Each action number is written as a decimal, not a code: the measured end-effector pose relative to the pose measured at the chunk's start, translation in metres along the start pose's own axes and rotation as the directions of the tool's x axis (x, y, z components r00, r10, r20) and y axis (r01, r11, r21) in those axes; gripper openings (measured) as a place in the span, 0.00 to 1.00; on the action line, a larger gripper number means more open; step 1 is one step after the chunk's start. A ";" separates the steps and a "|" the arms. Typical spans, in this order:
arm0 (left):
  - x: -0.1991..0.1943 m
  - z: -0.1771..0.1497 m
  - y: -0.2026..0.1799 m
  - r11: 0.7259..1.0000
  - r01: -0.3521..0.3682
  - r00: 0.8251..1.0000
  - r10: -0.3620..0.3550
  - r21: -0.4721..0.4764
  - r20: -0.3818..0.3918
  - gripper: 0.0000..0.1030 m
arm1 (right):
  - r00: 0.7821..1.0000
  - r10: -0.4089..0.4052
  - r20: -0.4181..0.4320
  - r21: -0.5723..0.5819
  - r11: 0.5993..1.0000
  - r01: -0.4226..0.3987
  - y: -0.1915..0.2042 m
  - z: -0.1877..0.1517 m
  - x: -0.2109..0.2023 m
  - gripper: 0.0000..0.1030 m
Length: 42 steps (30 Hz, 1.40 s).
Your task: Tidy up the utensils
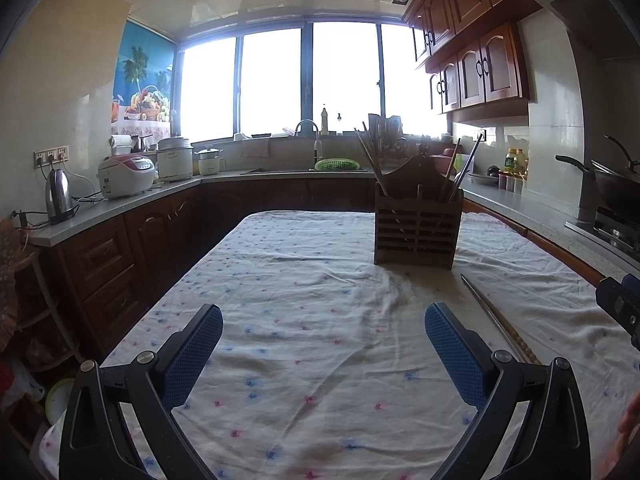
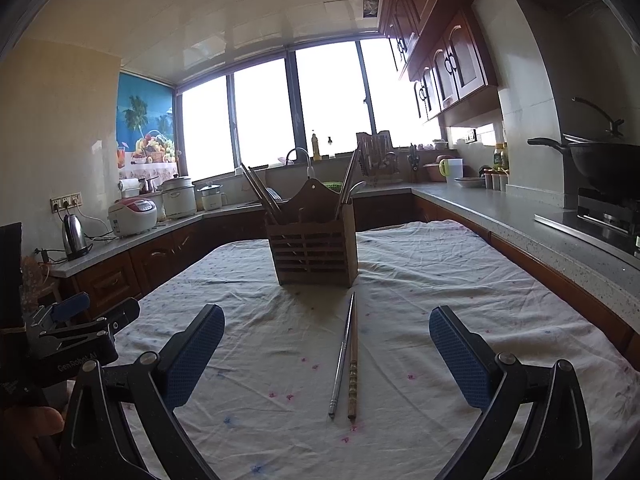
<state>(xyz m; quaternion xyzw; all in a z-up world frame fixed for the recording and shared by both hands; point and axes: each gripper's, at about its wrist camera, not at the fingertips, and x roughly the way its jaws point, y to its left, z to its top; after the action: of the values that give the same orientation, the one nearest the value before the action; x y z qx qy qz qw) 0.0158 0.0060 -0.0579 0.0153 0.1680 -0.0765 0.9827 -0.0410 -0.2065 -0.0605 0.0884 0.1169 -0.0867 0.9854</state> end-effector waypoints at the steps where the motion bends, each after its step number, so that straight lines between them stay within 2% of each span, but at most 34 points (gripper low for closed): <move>1: 0.000 0.000 0.000 1.000 0.001 1.000 -0.001 -0.001 0.002 0.99 | 1.000 0.000 0.000 0.001 1.000 0.000 0.000 0.000 0.000 1.00; 42: -0.009 -0.001 -0.010 1.000 0.003 1.000 -0.004 0.005 0.024 0.99 | 1.000 0.004 0.027 -0.012 1.000 -0.004 0.002 0.003 -0.004 1.00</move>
<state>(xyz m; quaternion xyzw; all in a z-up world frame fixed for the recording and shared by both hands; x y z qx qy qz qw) 0.0054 -0.0025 -0.0557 0.0166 0.1558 -0.0788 0.9845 -0.0440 -0.2043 -0.0561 0.0818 0.1039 -0.0854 0.9875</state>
